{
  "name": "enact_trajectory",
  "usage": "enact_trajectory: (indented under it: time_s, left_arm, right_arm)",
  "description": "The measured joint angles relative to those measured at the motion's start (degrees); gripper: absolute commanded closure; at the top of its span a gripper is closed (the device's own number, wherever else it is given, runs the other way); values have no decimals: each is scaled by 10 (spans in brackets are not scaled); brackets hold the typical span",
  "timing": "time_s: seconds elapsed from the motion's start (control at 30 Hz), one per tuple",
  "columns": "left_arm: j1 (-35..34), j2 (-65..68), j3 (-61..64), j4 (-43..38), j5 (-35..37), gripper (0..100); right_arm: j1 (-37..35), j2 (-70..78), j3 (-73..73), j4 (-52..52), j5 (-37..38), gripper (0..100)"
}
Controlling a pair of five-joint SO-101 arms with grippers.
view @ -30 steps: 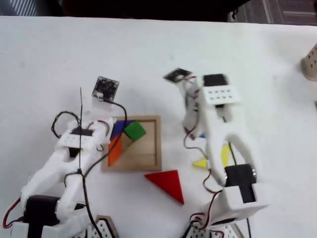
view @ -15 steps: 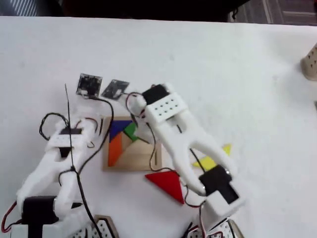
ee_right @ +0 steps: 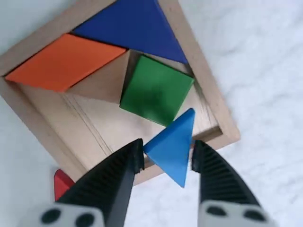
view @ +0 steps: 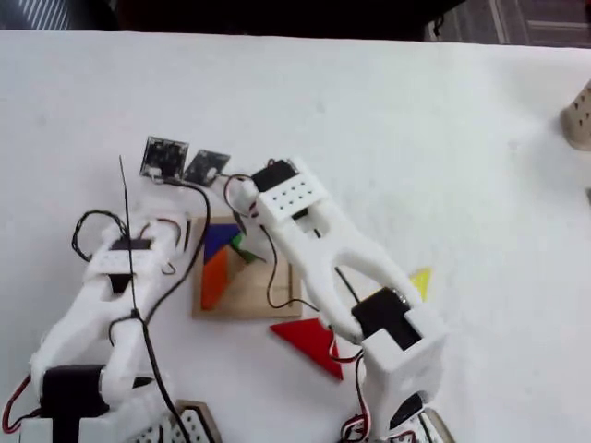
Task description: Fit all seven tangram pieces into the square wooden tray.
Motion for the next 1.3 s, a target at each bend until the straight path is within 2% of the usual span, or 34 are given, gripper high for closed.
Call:
enact_trajectory:
  time_s: [0.3, 0.37, 0.5, 0.57, 0.7, 0.8, 1.0, 1.13, 1.3]
  left_arm:
    - [0, 0, 0, -1, 0, 976]
    - [0, 0, 0, -1, 0, 976]
    - [0, 0, 0, -1, 0, 976]
    - [0, 0, 0, -1, 0, 976]
    - [0, 0, 0, -1, 0, 977]
    - [0, 0, 0, -1, 0, 977]
    - [7, 0, 0, -1, 0, 978]
    - [47, -22, 22, -1, 0, 978]
    - [124, -122, 66, 10, 0, 978]
  right_arm:
    - [0, 0, -3, 4, 0, 762]
    - [0, 0, -21, 36, 0, 817]
    - [0, -22, -46, 120, 0, 992]
    - [0, -41, -46, 153, -1, 966]
    - [26, -91, 6, 167, -44, 981]
    - [66, -135, 83, 120, -92, 981]
    - [146, -212, 273, -58, -170, 981]
    - [203, -229, 339, -155, -181, 981]
    - [253, -230, 346, -173, -181, 981]
